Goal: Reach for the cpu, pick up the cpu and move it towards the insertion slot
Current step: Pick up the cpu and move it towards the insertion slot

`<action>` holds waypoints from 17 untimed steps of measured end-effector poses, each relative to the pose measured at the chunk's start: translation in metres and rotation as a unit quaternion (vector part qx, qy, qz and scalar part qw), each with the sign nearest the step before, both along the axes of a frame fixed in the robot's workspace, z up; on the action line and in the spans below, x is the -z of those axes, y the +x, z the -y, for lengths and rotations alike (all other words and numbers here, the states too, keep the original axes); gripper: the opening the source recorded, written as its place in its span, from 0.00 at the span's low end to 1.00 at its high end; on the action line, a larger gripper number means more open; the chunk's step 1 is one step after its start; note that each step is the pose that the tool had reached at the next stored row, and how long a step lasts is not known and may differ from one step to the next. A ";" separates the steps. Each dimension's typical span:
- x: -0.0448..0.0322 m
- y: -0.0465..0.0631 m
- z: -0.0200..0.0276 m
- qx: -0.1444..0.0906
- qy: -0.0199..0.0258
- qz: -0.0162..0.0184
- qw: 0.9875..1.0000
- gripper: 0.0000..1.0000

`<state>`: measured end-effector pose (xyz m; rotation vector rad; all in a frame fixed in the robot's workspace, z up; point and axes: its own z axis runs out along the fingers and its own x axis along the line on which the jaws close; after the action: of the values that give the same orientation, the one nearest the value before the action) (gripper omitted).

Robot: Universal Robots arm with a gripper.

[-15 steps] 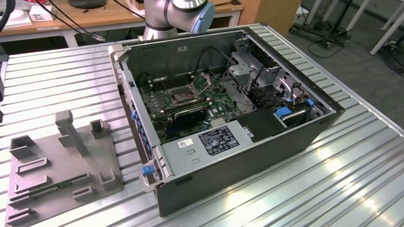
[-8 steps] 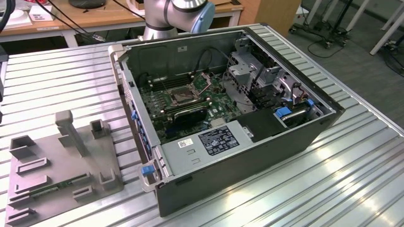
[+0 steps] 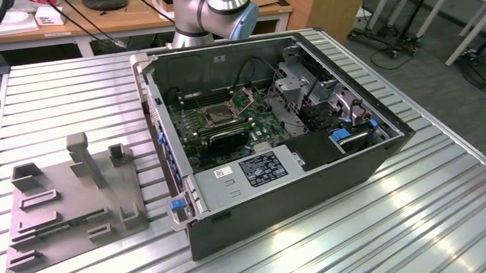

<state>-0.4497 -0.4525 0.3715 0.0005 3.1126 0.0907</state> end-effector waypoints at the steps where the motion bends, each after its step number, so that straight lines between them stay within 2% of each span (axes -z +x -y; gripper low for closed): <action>1: -0.0020 0.000 0.0000 0.000 0.000 0.000 1.000 0.55; 11: -0.0143 0.000 0.0000 0.000 0.000 0.000 1.000 0.55; 17: -0.0149 0.000 0.0000 0.000 0.000 0.000 1.000 0.55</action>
<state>-0.4497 -0.4525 0.3864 0.0010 3.1125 0.0908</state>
